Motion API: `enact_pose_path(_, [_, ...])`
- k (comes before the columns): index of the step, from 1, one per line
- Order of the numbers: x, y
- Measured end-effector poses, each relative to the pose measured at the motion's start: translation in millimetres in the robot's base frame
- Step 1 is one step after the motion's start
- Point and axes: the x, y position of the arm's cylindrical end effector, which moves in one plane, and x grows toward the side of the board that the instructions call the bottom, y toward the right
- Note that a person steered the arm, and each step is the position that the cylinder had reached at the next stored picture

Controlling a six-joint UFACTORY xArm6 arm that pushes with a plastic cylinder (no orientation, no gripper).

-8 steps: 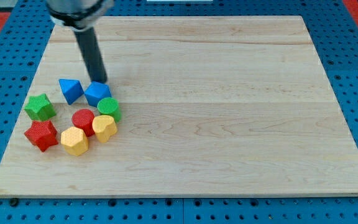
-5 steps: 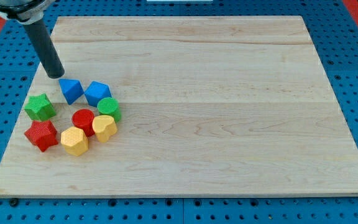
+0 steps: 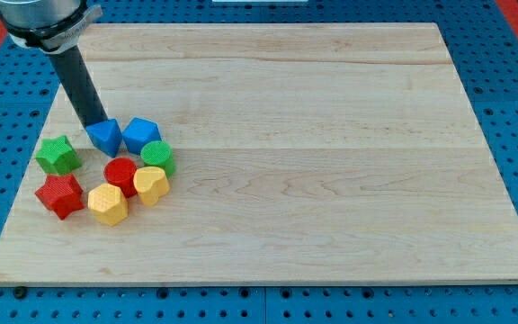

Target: Push the blue blocks closer to the top of the red circle

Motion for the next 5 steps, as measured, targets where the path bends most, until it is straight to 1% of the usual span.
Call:
enact_pose_path(1, [10.7,1.2])
enact_pose_path(2, [-11.1,12.4])
enact_pose_path(3, [-24.7,42.9])
enact_pose_path(4, [-24.2,79.8])
enact_pose_path(5, [-21.8,79.8])
